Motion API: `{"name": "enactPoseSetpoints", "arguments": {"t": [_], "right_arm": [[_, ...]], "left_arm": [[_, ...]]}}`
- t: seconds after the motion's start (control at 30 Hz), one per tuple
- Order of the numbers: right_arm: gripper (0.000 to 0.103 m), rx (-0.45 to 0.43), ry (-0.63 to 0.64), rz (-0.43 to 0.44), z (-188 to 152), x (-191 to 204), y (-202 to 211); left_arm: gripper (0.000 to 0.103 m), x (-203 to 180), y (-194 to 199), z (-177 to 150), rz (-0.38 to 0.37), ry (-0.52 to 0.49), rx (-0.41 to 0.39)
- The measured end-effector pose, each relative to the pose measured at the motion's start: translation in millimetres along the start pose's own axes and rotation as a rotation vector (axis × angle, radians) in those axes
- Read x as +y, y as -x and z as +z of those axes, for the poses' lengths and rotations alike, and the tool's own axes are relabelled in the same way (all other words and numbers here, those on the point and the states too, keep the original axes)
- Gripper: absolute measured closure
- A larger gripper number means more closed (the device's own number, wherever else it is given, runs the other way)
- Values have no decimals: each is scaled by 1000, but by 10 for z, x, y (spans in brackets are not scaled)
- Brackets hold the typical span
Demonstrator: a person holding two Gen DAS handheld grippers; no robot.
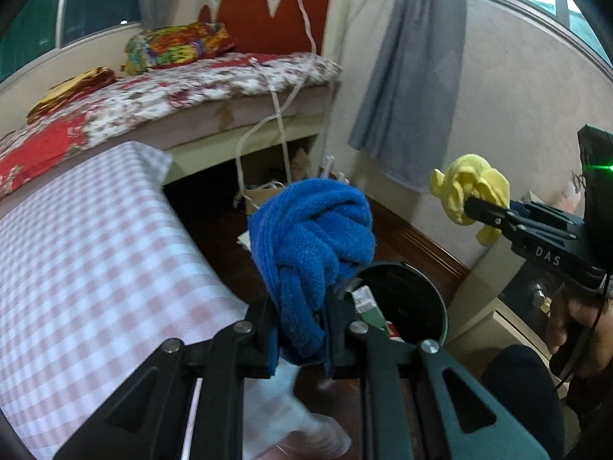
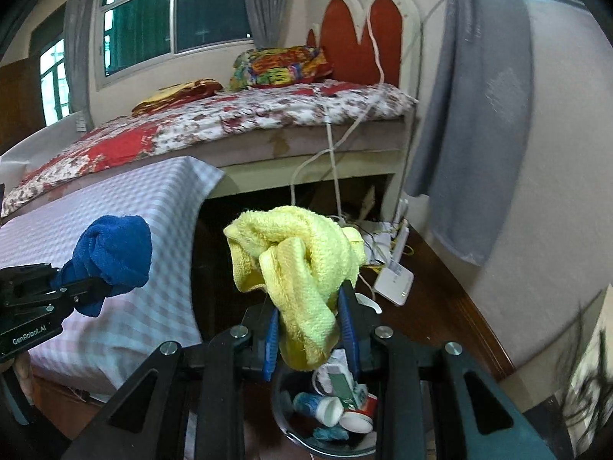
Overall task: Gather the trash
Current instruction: 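Carry the blue and yellow cloths with both tools over the trash bin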
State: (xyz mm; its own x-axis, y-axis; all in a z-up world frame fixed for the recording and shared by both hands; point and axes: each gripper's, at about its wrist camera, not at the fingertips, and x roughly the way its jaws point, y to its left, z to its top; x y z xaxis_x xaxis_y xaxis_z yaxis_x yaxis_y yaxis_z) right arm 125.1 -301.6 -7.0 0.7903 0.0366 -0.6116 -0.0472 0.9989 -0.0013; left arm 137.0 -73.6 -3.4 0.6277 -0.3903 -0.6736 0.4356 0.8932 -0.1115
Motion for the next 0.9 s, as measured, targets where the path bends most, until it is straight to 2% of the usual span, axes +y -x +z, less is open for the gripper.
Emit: {"name": "enactPoseSetpoints", "arguments": {"t": [0.5,0.9], "right_arm": [[73,73,-65,-68,-409,-592,-141],[73,195,-45,3,-876,-674,-546]], "left_arm": [[85,-627,-616,-92,-98,-86,117],[85,-895,-1139,-267,-128,-110,220]]}}
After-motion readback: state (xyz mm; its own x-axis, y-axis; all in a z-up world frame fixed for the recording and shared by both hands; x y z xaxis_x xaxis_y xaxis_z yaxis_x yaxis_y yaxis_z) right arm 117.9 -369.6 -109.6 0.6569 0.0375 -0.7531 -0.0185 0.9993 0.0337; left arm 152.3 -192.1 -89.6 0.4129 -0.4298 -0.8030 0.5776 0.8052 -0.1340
